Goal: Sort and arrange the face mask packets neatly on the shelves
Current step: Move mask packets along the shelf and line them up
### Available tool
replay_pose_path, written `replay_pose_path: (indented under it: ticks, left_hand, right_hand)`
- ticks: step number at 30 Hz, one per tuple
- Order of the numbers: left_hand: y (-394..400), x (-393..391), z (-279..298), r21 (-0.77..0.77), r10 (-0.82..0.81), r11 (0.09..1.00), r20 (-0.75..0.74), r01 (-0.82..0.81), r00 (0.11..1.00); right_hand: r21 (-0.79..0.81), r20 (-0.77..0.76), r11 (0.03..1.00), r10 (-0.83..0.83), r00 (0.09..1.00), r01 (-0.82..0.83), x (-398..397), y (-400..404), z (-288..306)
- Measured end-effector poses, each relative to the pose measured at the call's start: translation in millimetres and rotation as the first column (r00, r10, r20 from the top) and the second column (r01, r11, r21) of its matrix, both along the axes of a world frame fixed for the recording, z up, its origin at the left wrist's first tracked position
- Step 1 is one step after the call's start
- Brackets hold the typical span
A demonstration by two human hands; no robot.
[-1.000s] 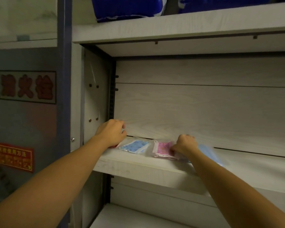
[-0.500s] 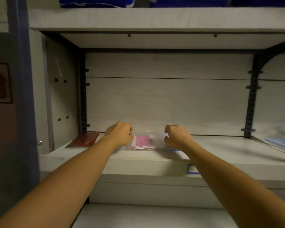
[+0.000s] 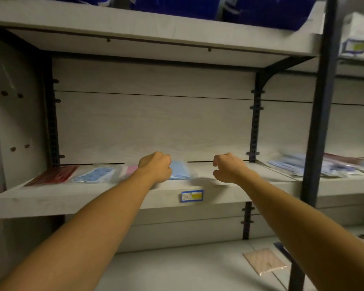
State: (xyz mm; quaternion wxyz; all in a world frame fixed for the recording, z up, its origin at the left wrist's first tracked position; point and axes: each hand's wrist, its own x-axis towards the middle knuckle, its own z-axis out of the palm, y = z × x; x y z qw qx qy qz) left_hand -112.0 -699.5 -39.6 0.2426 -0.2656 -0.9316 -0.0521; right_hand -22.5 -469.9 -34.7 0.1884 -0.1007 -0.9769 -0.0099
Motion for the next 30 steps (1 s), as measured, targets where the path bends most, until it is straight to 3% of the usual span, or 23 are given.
replay_pose_path:
  ticks: [11,30]
  left_hand:
    - [100,87,1,-0.065,-0.061,0.996,-0.051,0.058,0.997]
    - [280,231,-19,-0.078,-0.191,0.978,0.057,0.195,0.98]
  right_hand:
    - [0.0,0.022,0.999,-0.048,0.999,0.048,103,90,-4]
    - [-0.009,0.069,0.992,-0.128,0.989,0.129,258,261,-32]
